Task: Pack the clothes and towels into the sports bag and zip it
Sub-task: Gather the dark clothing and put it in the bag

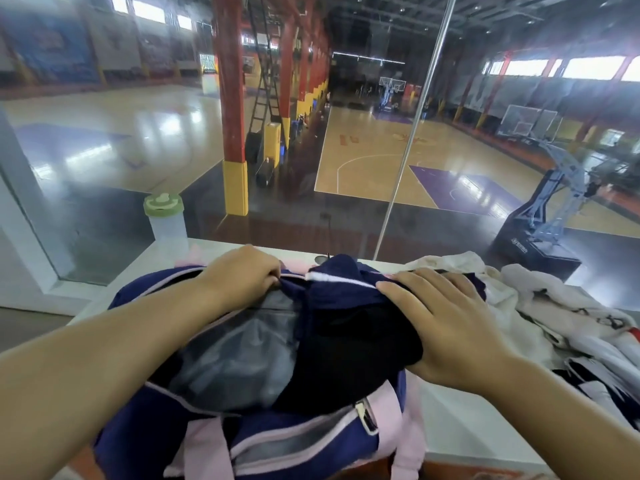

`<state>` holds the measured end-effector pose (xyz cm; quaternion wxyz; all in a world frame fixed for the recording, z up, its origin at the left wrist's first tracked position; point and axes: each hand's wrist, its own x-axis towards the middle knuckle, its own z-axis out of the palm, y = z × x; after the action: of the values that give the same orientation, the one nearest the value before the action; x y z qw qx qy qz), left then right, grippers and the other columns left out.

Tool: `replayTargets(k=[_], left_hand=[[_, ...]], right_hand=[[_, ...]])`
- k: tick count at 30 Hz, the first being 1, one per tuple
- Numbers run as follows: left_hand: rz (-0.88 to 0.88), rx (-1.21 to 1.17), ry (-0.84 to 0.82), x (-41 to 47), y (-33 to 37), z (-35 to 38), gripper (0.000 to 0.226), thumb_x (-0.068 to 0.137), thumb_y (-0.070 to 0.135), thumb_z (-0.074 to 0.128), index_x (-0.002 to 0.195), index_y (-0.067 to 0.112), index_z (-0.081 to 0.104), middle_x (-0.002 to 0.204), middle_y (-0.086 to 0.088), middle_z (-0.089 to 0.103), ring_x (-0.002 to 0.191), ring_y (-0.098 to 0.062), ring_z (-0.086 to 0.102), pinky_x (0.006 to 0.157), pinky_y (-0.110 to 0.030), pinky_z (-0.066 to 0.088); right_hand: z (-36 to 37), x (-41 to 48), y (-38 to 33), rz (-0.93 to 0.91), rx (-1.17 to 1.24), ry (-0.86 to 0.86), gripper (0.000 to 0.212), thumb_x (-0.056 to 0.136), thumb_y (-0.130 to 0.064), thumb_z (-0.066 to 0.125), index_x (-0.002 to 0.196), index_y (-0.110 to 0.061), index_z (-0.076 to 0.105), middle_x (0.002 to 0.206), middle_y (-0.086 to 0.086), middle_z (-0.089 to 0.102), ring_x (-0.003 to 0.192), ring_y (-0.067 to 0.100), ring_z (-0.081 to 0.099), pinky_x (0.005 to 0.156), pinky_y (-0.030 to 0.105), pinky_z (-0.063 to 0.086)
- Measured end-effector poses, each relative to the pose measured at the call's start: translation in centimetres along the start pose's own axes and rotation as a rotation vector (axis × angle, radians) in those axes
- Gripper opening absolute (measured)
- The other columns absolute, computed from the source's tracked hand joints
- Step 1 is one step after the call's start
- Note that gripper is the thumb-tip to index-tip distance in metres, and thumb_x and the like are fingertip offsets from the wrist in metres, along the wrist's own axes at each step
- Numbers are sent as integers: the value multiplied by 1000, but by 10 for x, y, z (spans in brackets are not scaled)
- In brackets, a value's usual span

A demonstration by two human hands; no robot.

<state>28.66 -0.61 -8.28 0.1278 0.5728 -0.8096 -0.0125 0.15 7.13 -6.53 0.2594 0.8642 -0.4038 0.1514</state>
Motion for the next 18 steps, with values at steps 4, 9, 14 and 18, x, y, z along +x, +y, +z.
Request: replayTargets(k=[4,9,14,18], left_hand=[[-64,-130,84,13,2,-26,15,85,30,62,86,19,72,87,2,70,85,-20,62,80,-33,49],[-32,-151,131,19,10,-47,14,85,28,63,86,18,73,85,3,70,81,-15,61,78,-31,48],[-23,-179,220,18,11,-56,13,86,27,63,86,18,73,82,4,69,78,-13,61,73,-27,44],[-4,-195,238,17,7,-65,11,86,25,64,86,18,72,82,5,68,78,-12,59,72,-26,40]], right_hand=[[-16,22,-5,-203,29,-110,66,60,-35,69,120,-17,49,115,2,62,99,28,59,76,42,48],[-14,52,-26,-243,27,-310,65,59,-47,67,115,-19,50,95,1,62,80,28,59,64,38,43],[-18,81,-54,-195,130,-436,64,60,-50,71,108,-20,42,94,3,60,81,29,58,66,36,43],[-19,90,-74,-179,229,-563,61,59,-51,73,102,-24,39,91,1,59,77,29,56,64,38,45]])
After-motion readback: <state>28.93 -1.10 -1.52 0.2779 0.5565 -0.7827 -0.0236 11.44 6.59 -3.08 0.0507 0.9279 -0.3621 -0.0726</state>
